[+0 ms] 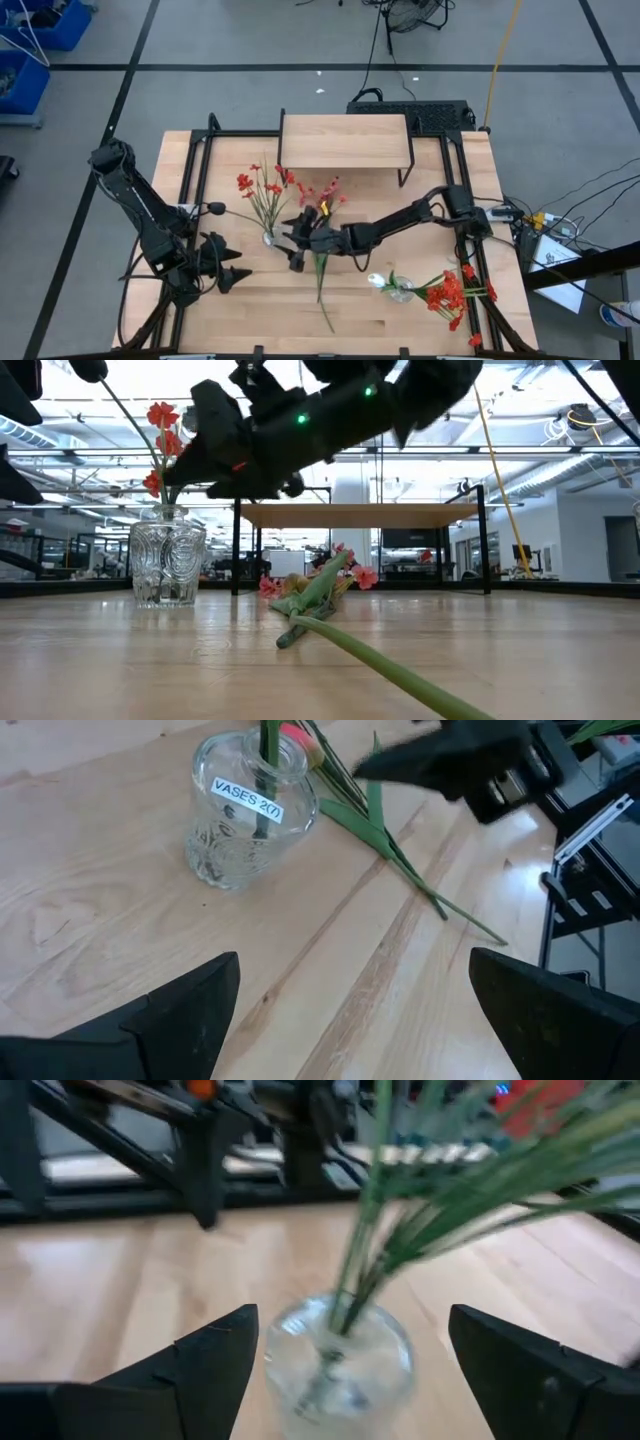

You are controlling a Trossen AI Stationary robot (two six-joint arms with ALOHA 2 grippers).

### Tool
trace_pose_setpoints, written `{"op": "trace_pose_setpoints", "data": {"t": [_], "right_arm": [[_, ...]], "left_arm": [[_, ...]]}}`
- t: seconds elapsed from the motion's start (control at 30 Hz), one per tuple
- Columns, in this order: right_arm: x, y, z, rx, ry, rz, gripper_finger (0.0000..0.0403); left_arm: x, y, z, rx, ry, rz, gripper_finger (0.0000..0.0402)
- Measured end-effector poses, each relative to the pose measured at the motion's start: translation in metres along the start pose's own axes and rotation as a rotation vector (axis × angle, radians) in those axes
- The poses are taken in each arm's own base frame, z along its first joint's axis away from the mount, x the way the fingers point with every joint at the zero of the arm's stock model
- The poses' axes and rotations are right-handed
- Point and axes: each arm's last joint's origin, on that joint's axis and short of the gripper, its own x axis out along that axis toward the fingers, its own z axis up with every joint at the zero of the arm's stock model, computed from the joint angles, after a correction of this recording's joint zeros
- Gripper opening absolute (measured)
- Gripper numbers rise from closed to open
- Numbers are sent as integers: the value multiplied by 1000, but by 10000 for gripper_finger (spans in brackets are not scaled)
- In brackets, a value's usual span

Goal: Pick and place flowers into a vace then onto a shelf
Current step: Put the pink flower into the right transparent vase

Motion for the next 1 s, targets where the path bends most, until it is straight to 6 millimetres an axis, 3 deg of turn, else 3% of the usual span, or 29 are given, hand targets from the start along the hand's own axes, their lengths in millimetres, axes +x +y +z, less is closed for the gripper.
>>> {"op": "trace_pose_setpoints", "data": {"t": [0.33,0.5,0.6,0.9,1.0], "right_arm": [[-32,-13,33,207,128,-42,318],[-46,-21,50,420,154,-6,318],[-51,-28,55,542,213,27,318],[-55,-34,61,677,292,154,318],[-56,-35,60,708,319,152,318]], "left_arm": [[1,0,3,11,-65,-1,399],[6,0,8,-31,-87,18,399],[9,-2,11,-71,-98,14,399],[15,-10,19,-113,-99,-23,399],[17,-10,19,-41,-61,-20,399]]}}
